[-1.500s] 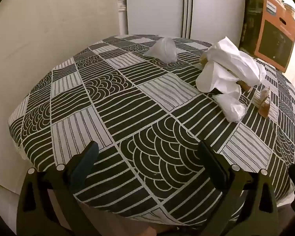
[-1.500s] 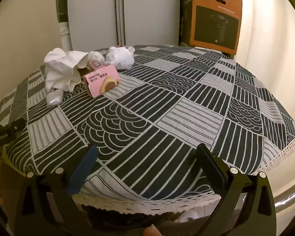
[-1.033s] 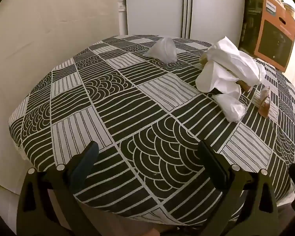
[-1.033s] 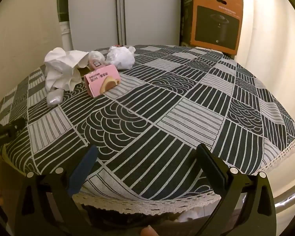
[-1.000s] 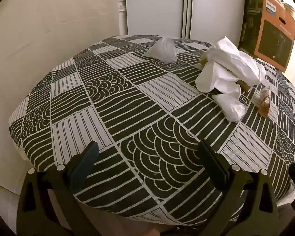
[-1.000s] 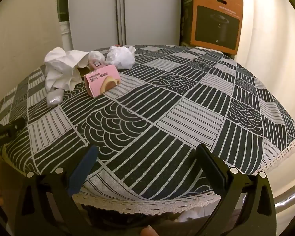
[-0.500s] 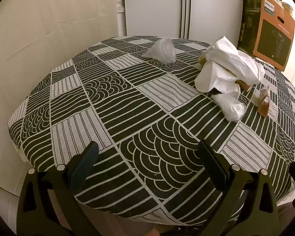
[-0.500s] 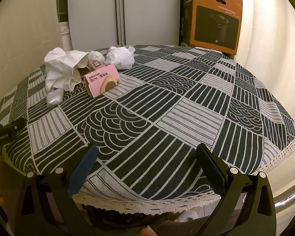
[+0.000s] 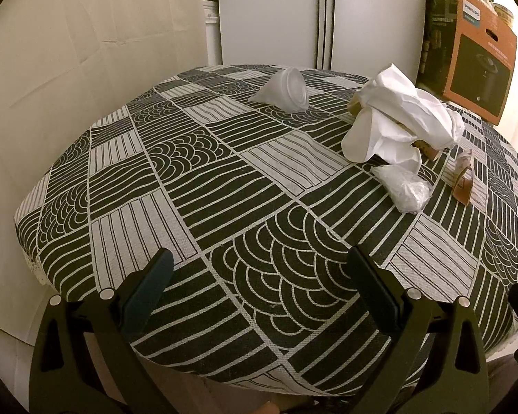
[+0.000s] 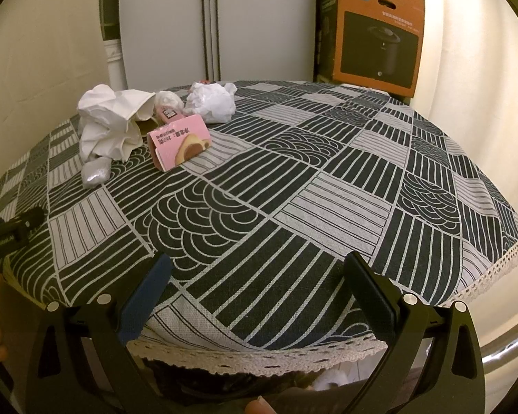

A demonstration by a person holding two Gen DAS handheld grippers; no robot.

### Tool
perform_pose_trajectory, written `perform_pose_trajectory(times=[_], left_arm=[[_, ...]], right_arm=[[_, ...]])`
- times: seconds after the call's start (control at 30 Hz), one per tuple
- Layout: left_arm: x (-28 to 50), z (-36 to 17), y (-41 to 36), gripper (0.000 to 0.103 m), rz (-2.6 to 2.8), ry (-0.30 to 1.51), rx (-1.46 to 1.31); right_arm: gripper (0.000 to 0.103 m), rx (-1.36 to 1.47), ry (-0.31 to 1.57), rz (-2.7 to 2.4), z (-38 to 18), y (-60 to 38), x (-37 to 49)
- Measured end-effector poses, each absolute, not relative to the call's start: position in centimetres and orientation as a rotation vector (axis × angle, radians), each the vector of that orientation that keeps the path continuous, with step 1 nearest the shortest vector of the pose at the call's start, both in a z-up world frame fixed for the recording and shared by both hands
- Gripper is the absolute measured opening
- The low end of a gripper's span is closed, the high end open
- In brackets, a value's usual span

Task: Collect trash

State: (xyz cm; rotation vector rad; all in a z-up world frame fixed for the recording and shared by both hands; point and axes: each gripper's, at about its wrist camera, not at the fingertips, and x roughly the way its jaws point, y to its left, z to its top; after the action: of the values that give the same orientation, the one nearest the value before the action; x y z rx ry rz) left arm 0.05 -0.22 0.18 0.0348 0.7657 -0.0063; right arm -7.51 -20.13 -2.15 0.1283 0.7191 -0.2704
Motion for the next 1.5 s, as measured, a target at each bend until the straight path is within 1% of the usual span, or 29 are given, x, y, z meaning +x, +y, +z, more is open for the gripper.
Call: perform_pose_trajectory(times=[0.9, 1.2, 1.5], left_arm=[[0.0, 0.0, 0.2, 0.098, -0.028, 0.777, 0.037], [-0.6, -0.3, 0.7, 0.098, -0.073, 0.724, 0.043], [0.0, 0.1, 1.0, 0.097, -0.186, 0.762, 0.056]], right_arm=[[0.096, 0.123, 0.670, -0.274, -2.3, -20.1, -8.0], [0.096, 0.112, 0.657, -0.247, -2.4, -20.2, -8.1], [0.095, 0.118, 0.614, -0.184, -1.7, -20.7, -8.2]])
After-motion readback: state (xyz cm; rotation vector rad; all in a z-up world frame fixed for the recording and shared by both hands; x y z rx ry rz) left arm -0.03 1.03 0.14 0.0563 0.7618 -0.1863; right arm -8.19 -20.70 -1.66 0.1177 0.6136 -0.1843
